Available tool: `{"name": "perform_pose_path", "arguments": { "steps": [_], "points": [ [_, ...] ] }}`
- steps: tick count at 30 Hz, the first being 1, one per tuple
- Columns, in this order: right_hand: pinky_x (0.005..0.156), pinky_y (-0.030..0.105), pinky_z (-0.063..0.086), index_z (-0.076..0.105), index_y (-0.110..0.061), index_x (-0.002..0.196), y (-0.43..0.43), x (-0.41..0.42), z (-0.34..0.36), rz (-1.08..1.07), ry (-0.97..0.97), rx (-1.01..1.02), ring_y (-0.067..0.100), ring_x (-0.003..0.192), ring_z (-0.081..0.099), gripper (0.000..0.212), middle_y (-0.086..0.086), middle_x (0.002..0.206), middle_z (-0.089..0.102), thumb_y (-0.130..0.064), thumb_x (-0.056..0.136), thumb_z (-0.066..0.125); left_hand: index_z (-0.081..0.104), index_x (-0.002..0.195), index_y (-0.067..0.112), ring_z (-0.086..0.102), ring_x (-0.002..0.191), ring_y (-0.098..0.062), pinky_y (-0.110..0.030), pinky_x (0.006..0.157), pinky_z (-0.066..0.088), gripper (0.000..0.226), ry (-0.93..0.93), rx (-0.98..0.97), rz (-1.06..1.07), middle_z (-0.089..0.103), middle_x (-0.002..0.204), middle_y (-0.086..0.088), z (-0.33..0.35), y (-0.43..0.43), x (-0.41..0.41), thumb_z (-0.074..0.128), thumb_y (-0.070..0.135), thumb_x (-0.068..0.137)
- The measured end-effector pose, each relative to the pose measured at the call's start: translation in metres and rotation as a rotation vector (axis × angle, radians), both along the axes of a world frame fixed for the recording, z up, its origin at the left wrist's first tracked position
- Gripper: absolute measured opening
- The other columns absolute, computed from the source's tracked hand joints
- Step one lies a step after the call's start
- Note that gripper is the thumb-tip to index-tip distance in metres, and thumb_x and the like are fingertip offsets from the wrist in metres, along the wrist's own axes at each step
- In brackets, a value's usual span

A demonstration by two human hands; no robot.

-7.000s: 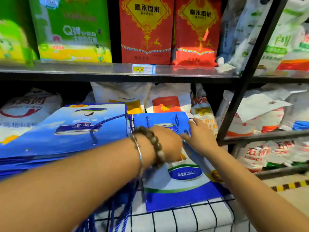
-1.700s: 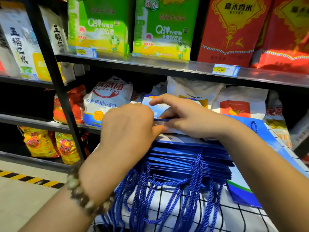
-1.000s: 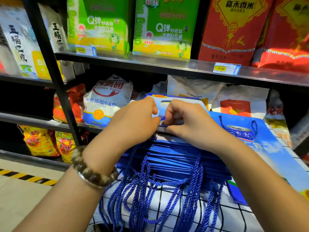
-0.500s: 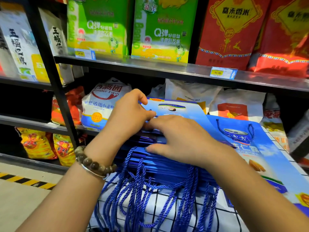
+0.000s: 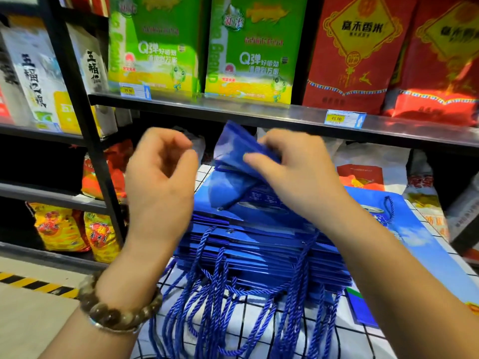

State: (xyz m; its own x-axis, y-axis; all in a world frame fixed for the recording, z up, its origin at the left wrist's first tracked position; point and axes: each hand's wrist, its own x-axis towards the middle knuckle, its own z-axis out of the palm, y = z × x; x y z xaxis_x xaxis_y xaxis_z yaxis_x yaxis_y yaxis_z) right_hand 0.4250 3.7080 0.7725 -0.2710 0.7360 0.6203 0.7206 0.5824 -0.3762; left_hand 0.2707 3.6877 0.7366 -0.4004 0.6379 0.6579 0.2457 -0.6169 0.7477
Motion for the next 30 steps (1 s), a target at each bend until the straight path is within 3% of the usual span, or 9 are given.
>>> {"name": "perform_pose_path", "arguments": {
  "steps": [2,5,7,10,16,18,21,25,30],
  "points": [
    [0.057,0.021,0.035,0.053,-0.026,0.066,0.003,-0.001,0.009,-0.033,0.212,0.06,0.006,0.058,0.045,0.019,-0.012,0.057,0.05,-0.026,0.083,0.061,0.057,0.077,0.029,0.054,0.055,0.0,-0.012,0.054,0.042,0.012,0.051,-0.124,-0.21,0.061,0.06,0.014,0.0,-0.005,0.013,0.053,0.019,0.073],
    [0.056,0.022,0.034,0.048,-0.026,0.06,0.005,-0.005,0.022,0.017,0.625,0.105,-0.002,0.053,0.039,0.023,-0.014,0.057,0.048,-0.023,0.08,0.058,0.055,0.099,0.046,0.059,0.086,0.008,-0.01,0.076,0.045,0.03,0.35,-0.263,-0.317,0.064,0.096,0.022,-0.001,-0.003,0.028,0.055,0.038,0.07],
    [0.059,0.036,0.039,0.05,-0.021,0.063,0.008,-0.005,0.029,0.093,0.945,0.091,0.01,0.062,0.044,0.018,-0.001,0.064,0.052,-0.022,0.079,0.056,0.045,0.125,0.043,0.049,0.113,0.007,-0.017,0.098,0.04,0.055,0.462,-0.298,-0.314,0.05,0.126,0.02,-0.001,-0.001,0.036,0.053,0.043,0.071],
    [0.06,0.035,0.04,0.046,-0.014,0.062,0.011,-0.005,0.029,0.149,1.346,-0.058,0.02,0.069,0.044,0.028,0.008,0.066,0.05,-0.005,0.089,0.051,0.029,0.142,0.033,0.024,0.134,0.004,-0.025,0.112,0.024,0.085,0.545,-0.29,-0.251,0.028,0.149,0.015,0.002,0.004,0.04,0.054,0.06,0.065],
    [0.06,0.03,0.048,0.055,-0.009,0.097,0.013,-0.004,-0.006,0.108,1.615,-0.298,0.017,0.067,0.059,0.021,0.006,0.084,0.063,0.007,0.088,0.044,0.008,0.146,0.035,0.006,0.144,-0.015,-0.033,0.116,0.011,0.1,1.063,-0.355,-0.061,0.002,0.157,0.002,-0.002,0.019,0.02,0.062,0.065,0.068],
    [0.054,0.024,0.047,0.054,-0.012,0.105,0.009,0.007,-0.02,0.048,1.544,-0.388,0.016,0.068,0.058,0.032,0.005,0.087,0.061,0.01,0.084,0.043,0.02,0.144,0.035,0.017,0.141,-0.01,-0.027,0.114,0.017,0.091,1.068,-0.405,-0.168,0.017,0.155,0.003,-0.007,0.023,0.011,0.062,0.063,0.069],
    [0.041,0.018,0.043,0.046,-0.024,0.082,0.005,0.034,-0.035,-0.042,1.38,-0.484,0.013,0.056,0.052,0.032,0.003,0.075,0.05,0.009,0.08,0.048,0.036,0.137,0.038,0.034,0.13,-0.001,-0.018,0.108,0.025,0.073,1.03,-0.561,-0.371,0.037,0.145,0.015,-0.017,0.021,0.001,0.069,0.049,0.072],
    [0.047,0.019,0.043,0.046,-0.021,0.096,0.003,0.07,-0.034,-0.109,1.197,-0.537,0.011,0.052,0.054,0.029,0.005,0.078,0.048,-0.001,0.079,0.057,0.047,0.128,0.044,0.04,0.126,0.0,-0.02,0.106,0.029,0.065,1.013,-0.633,-0.409,0.044,0.138,0.019,-0.019,0.021,-0.005,0.071,0.051,0.068],
    [0.067,0.036,0.052,0.064,-0.022,0.083,0.002,0.085,-0.031,-0.58,0.079,-0.368,0.023,0.066,0.064,0.006,0.002,0.065,0.066,-0.024,0.079,0.06,0.051,0.125,0.044,0.04,0.125,0.002,-0.016,0.104,0.029,0.06,1.071,-0.655,-0.437,0.045,0.137,0.02,-0.016,0.022,-0.008,0.07,0.051,0.069]
  ]
}}
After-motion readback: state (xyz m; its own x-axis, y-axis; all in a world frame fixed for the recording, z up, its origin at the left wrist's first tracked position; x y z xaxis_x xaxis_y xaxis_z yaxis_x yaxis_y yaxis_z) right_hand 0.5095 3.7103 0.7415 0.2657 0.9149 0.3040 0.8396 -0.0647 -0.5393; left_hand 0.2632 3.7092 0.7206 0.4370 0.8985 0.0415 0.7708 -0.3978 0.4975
